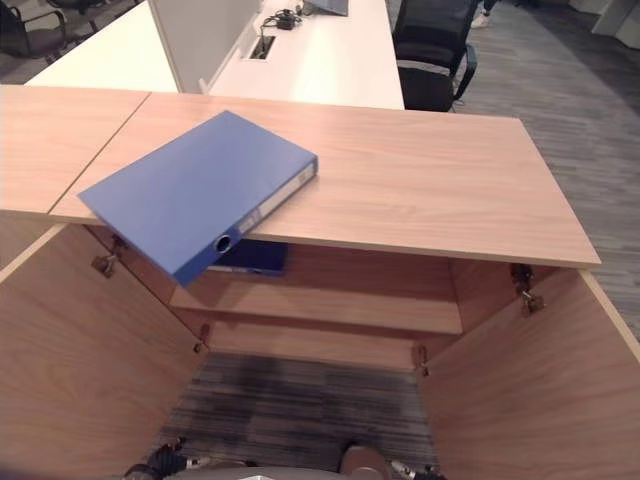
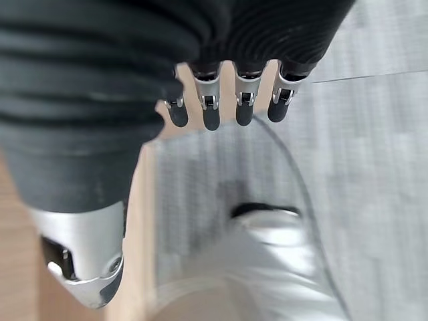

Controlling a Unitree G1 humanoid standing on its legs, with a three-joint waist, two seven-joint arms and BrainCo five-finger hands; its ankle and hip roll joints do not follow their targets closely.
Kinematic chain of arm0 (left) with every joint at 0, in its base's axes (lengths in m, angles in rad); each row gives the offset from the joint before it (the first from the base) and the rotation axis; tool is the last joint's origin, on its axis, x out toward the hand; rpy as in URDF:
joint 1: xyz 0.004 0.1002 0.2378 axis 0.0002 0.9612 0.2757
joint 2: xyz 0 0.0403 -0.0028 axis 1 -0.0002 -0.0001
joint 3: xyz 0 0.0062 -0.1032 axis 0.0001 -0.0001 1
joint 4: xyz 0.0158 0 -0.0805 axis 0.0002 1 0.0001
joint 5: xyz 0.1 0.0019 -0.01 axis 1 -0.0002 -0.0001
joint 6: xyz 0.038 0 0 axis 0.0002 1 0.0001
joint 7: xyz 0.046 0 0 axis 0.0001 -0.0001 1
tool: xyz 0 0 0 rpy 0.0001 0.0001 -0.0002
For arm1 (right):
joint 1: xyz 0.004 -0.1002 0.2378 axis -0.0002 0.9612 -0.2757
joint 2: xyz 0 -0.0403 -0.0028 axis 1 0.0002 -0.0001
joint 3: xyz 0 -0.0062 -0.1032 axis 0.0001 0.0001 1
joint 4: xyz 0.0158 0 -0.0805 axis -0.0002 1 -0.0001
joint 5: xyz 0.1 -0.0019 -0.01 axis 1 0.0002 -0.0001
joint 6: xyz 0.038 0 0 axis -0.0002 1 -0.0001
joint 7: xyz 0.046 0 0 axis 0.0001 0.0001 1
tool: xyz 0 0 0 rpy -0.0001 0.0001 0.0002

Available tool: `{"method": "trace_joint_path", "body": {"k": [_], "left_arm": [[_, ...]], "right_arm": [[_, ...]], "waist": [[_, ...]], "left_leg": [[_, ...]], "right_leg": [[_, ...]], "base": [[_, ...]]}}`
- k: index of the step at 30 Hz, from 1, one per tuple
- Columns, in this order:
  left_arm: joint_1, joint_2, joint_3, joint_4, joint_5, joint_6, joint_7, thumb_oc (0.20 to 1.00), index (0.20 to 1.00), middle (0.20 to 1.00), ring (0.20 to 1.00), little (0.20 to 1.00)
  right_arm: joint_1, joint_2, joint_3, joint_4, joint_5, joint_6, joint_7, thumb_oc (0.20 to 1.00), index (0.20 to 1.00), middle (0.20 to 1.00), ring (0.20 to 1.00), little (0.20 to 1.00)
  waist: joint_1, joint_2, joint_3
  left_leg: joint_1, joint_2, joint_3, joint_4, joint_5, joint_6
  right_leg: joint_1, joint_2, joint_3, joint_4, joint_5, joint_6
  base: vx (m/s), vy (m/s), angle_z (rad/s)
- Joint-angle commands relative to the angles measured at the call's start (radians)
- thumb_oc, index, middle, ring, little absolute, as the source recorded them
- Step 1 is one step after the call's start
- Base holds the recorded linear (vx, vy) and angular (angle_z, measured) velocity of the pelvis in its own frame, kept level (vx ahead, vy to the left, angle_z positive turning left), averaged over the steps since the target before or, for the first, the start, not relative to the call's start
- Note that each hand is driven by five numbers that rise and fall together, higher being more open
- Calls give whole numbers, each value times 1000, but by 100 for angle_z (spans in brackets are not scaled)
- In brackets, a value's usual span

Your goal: Put the empty folder in the office cabinet

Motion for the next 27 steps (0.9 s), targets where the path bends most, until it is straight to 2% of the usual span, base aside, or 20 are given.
{"method": "trace_joint_path", "body": {"k": [1,10,18,20,21,26,27], "left_arm": [[-57,28,29,-14,15,-16,12,1000,1000,1000,1000,1000],[-63,18,16,-39,10,-20,14,1000,1000,1000,1000,1000],[-66,15,12,-45,4,-18,12,1000,1000,1000,1000,1000],[-66,15,11,-41,1,-15,11,1000,1000,1000,1000,1000],[-67,14,8,-37,2,-13,8,1000,1000,1000,1000,1000],[-66,11,6,-36,-3,-10,6,1000,1000,1000,1000,1000],[-65,10,2,-39,-4,-9,5,1000,1000,1000,1000,1000]], "right_arm": [[-20,20,16,-7,-13,-2,-5,1000,1000,1000,1000,1000],[-10,7,15,-2,-19,1,-1,1000,1000,1000,1000,1000],[-12,-14,10,17,-20,1,0,1000,1000,1000,1000,1000],[-16,-17,10,17,-15,-2,0,1000,1000,1000,1000,1000],[-19,-24,11,15,-11,-5,1,1000,1000,1000,1000,1000],[-20,-29,12,13,-6,-9,2,1000,1000,1000,1000,1000],[-14,-33,11,10,-4,-11,2,1000,1000,1000,1000,1000]], "waist": [[-5,-23,31],[-14,-13,16],[-15,1,19],[-14,4,21],[-17,7,31],[-19,7,44],[-21,13,54]], "left_leg": [[-54,-78,-12,-42,44,49],[-19,-54,-32,-84,70,24],[-15,-17,-61,-82,91,-4],[-21,-3,-70,-68,93,-13],[-39,19,-83,-25,92,-28],[-67,43,-100,35,103,-54],[-92,62,-108,77,156,-76]], "right_leg": [[75,-100,2,-127,87,113],[126,-85,-21,-174,73,103],[144,-46,-18,-180,44,73],[143,-34,-14,-174,33,62],[141,-14,-9,-156,15,43],[143,15,-14,-139,-6,18],[155,29,-23,-143,-14,10]], "base": [[42,-80,-5],[39,-96,3],[16,-116,10],[-11,-188,8],[-42,-198,7],[-33,-169,10],[-77,-218,3]]}}
